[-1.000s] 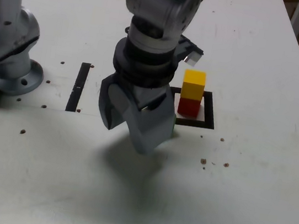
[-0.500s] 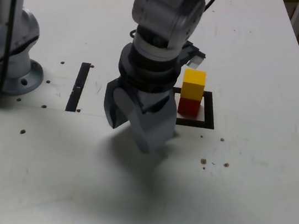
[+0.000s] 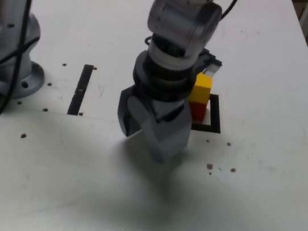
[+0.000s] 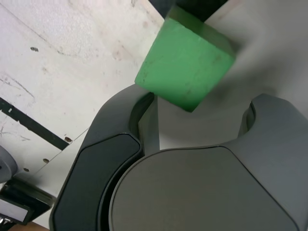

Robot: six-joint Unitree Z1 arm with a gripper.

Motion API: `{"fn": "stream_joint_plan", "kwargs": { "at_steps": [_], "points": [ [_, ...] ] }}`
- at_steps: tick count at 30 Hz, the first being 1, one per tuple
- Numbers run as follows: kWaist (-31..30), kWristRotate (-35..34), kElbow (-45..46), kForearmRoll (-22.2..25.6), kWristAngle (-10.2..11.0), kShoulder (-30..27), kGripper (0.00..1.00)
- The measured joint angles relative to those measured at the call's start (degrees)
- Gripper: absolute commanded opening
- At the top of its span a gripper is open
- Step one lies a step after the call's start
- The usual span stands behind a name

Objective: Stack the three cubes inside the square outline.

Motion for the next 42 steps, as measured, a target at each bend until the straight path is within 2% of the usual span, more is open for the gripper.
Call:
{"fn": "stream_joint_plan", "kwargs": {
  "at_steps": [12,27,42],
  "points": [
    [1.94,0.51,1.15,-1.02,0.90,0.05,0.70],
    [2.67,0.52,0.50,-2.83,-0.28,1.49,0.70],
    [3.24,-0.96,2.41,-5.42,-1.02,1.09,0.26]
  ]
}}
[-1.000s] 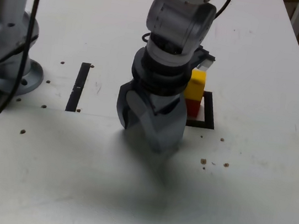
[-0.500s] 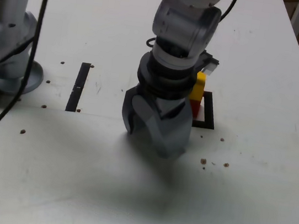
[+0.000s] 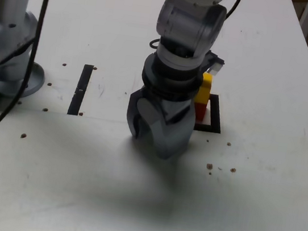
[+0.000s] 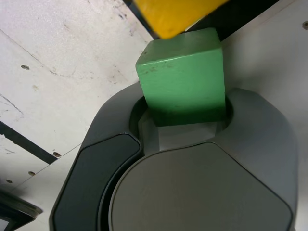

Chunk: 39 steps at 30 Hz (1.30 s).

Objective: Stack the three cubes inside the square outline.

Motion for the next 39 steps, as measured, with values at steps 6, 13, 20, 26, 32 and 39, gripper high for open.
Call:
{"fn": "stream_joint_plan", "kwargs": {
  "at_steps": [6,13,20,26,32,39],
  "points": [
    [0.02,-0.85,0.65,0.00,-0.19,-0.09,0.24],
    [0.05,-2.34,2.21,0.00,-0.43,-0.74,0.24],
    [0.06,-9.50,7.79,-0.16,0.10,-4.94,0.24],
    [0.06,-15.52,9.77,3.25,1.79,-10.09,0.24],
    [0.06,-18.98,5.98,8.82,4.77,-12.61,0.24],
    [0.10,-20.57,-4.00,16.94,8.35,-12.86,0.24]
  ]
}}
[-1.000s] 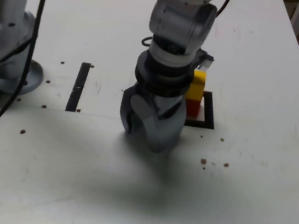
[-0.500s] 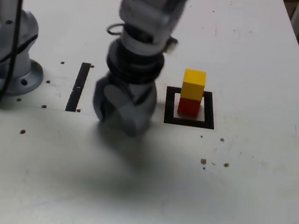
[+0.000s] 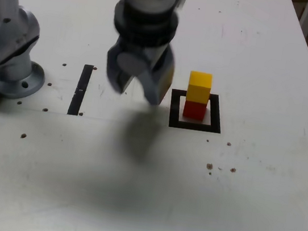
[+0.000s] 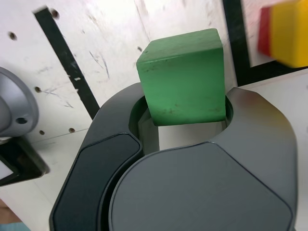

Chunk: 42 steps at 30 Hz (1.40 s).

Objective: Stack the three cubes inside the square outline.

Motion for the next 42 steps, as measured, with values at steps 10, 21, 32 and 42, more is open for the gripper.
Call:
{"fn": "stream_joint_plan", "kwargs": {
  "at_steps": [10,21,32,42],
  "points": [
    [2.34,-0.85,-18.74,11.17,2.62,0.04,0.24],
    [3.90,-0.75,-24.24,12.26,0.51,5.88,0.24],
    [4.22,-0.75,-24.64,11.82,-0.59,9.56,0.24],
    [4.27,-0.20,-24.61,10.25,-2.20,13.07,0.24]
  ]
}}
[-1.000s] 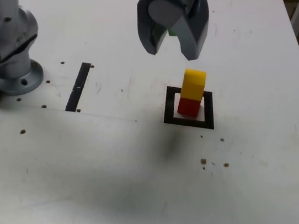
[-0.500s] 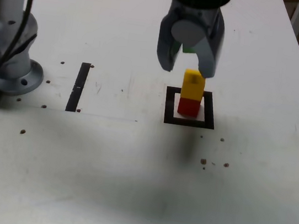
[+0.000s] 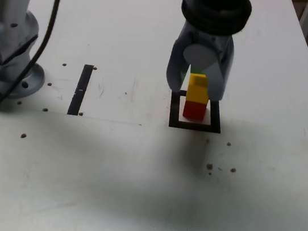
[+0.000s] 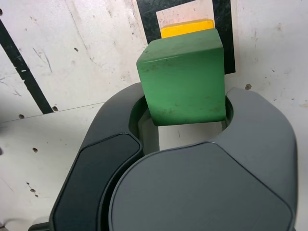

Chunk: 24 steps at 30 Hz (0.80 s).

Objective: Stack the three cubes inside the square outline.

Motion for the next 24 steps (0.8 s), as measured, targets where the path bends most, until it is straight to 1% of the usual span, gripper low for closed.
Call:
{"fn": "stream_joint_plan", "kwargs": {
  "at_steps": [10,15,16,20,22,24],
  "points": [
    [0.47,0.45,1.42,-1.27,-0.67,1.44,0.25],
    [0.64,0.68,2.24,-2.36,-0.99,1.47,0.28],
    [0.66,0.72,2.29,-2.50,-0.99,1.54,0.29],
    [0.79,1.27,2.32,-2.85,-1.10,1.63,0.47],
    [0.84,1.38,2.32,-2.85,-1.10,1.63,0.52],
    [0.90,1.60,2.32,-2.85,-1.11,1.63,0.55]
  ]
}}
